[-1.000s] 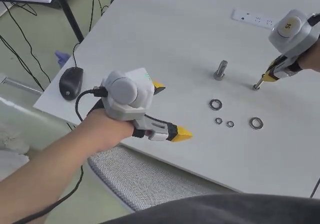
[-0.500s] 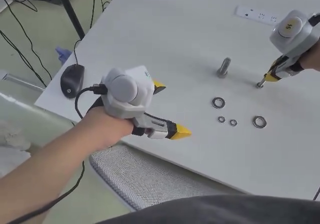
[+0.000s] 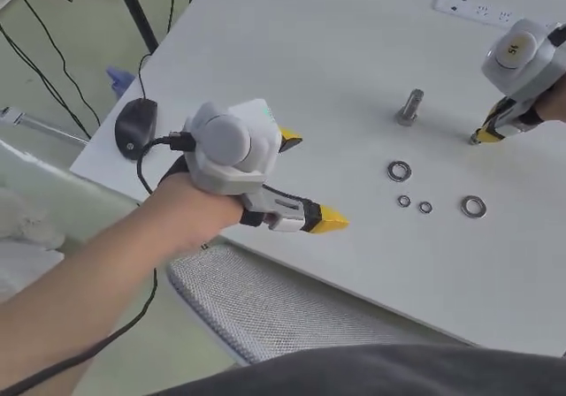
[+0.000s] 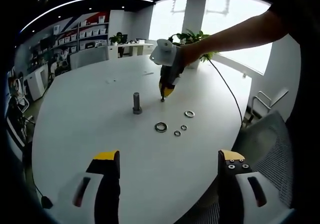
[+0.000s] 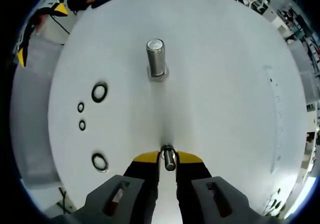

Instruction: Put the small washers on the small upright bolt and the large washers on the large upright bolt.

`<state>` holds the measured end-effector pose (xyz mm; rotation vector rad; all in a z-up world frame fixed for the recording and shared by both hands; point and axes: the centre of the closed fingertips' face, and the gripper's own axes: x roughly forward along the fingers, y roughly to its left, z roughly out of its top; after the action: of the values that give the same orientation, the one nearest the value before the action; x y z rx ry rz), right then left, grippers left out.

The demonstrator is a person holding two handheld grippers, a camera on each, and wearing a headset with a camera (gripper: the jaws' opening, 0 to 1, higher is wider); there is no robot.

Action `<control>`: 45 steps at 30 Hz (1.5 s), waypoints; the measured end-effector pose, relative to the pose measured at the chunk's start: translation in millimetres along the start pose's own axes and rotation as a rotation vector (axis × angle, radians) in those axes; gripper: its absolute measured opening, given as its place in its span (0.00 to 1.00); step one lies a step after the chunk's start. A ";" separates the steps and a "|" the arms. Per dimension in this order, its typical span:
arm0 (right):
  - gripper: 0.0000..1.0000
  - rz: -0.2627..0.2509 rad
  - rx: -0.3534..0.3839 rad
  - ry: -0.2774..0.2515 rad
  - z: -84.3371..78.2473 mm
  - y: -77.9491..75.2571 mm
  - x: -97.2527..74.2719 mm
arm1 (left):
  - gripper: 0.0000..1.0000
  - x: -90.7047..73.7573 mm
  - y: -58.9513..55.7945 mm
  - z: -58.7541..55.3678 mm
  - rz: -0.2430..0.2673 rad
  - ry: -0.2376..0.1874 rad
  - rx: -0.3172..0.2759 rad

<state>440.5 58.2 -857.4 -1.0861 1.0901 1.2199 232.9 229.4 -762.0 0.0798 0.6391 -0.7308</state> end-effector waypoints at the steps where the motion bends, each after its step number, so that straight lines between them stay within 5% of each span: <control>1: 0.12 0.002 -0.004 0.003 -0.3 -0.9 3.6 | 0.80 -0.1 0.4 0.0 0.000 0.000 -0.001; 8: 0.13 -0.002 -0.006 0.011 -3.3 -8.0 19.5 | 0.79 -1.0 -0.5 -2.8 -0.008 0.004 -0.016; 34: 0.14 -0.008 -0.004 -0.012 -2.6 -2.7 6.9 | 0.76 -5.4 -9.3 -3.7 -0.025 0.019 -0.005; 45: 0.30 0.016 0.006 -0.040 -0.1 0.1 5.8 | 0.76 -5.3 -11.2 -4.5 -0.028 0.022 -0.007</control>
<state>440.6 58.9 -863.2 -1.0455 1.0729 1.2453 220.3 225.4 -761.0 0.0724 0.6651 -0.7552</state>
